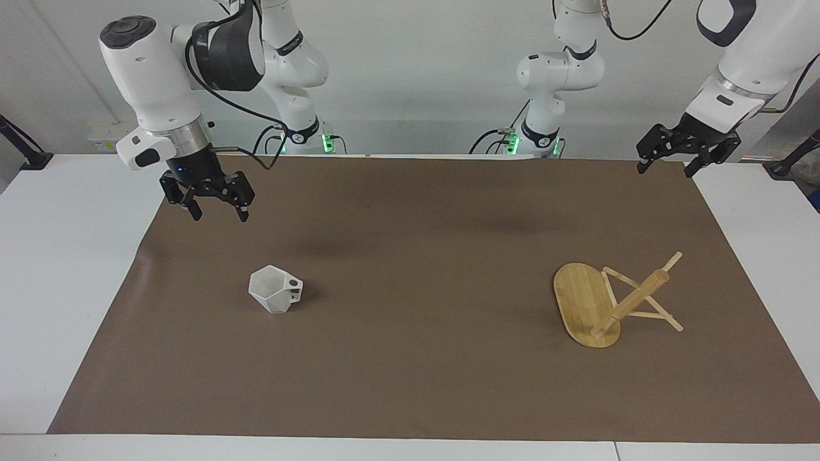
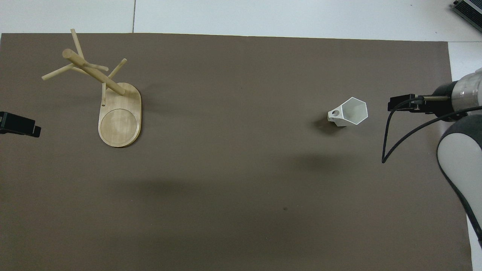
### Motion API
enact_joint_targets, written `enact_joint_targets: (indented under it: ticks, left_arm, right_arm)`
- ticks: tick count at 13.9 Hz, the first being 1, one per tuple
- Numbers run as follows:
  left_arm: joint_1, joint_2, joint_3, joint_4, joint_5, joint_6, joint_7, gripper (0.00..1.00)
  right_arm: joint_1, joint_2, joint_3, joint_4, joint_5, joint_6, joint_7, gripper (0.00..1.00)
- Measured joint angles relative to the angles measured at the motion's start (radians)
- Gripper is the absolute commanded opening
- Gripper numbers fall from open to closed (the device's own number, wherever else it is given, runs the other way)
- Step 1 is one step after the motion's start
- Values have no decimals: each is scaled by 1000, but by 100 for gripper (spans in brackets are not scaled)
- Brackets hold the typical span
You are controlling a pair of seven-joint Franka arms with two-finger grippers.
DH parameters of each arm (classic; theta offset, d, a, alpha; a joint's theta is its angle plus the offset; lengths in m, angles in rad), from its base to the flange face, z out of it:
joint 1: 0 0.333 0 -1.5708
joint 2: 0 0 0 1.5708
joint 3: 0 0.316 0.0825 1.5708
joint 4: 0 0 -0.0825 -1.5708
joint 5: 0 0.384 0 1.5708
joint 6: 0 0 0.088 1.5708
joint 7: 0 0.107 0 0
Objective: Hang cup on rack
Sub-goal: 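Move the right gripper toward the white cup lying on the table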
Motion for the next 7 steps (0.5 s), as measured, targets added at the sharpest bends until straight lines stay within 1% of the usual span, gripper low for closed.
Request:
enact_joint_targets:
  ticks: [7]
  left_arm:
    - [0, 0, -3, 0, 0, 0, 0, 100]
  right_arm:
    - [-1, 101, -1, -11, 0, 111, 0, 100]
